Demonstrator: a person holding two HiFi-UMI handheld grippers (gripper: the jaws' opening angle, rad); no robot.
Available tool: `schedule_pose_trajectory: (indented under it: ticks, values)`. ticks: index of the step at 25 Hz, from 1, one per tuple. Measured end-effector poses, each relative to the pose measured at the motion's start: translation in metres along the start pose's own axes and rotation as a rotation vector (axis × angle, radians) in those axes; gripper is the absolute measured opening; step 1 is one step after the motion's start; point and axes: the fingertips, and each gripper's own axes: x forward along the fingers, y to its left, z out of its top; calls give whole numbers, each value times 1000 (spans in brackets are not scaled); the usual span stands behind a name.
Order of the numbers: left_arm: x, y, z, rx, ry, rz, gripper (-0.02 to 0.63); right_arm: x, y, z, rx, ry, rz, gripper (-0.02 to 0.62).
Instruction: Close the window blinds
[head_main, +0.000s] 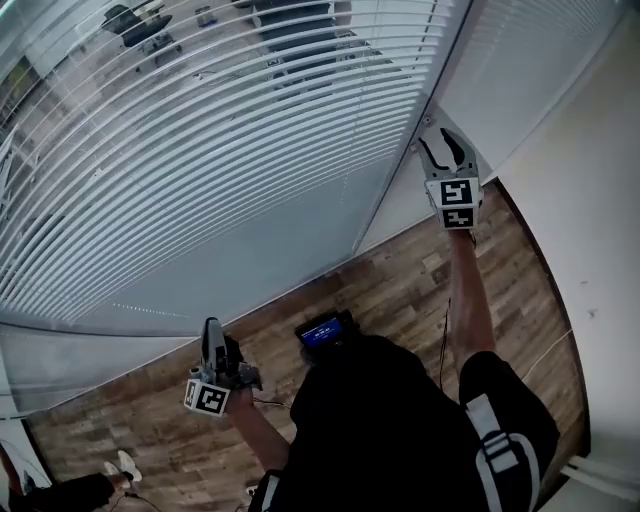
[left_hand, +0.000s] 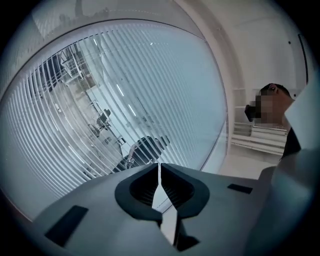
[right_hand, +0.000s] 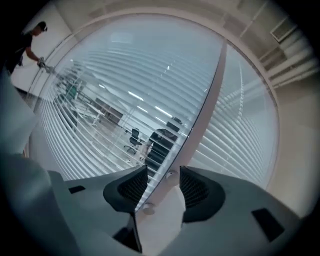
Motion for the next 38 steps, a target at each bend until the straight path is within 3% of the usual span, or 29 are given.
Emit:
schedule_pose_trajectory:
  ticks: [3,12,14,16,20,26,29,33,35,38]
  values:
    - [0,6,0,19,-7,18,8,17,-15,-12,-61,33,-37,189]
    - [8,13,-5,14,-25,34,8,45,-13,-38,-174,114,-8,186]
    - [19,7,-4,17,-17,32,6,48,-19,-38,-189,126,-14,133]
    - [27,2,-2,16,-13,28,6,48,-22,-37,-152,124,-8,130]
    - [33,1,-5,16,-6,24,6,48,-23,-39,136,128,39,129]
    - [48,-14,-4,11,9,18,6,49,-38,-34,904,93,206,129]
    - [51,-16,-6,7,14,12,7,47,-39,-29,1025,71,231,129]
    - [54,-9,-15,5,23,10,6,49,-32,-35,980,54,258,130]
    - [53,-9,-17,6,22,10,6,48,-29,-35,827,54,243,135]
    - [54,-15,-12,14,23,8,6,40,-32,-30,483,63,147,144]
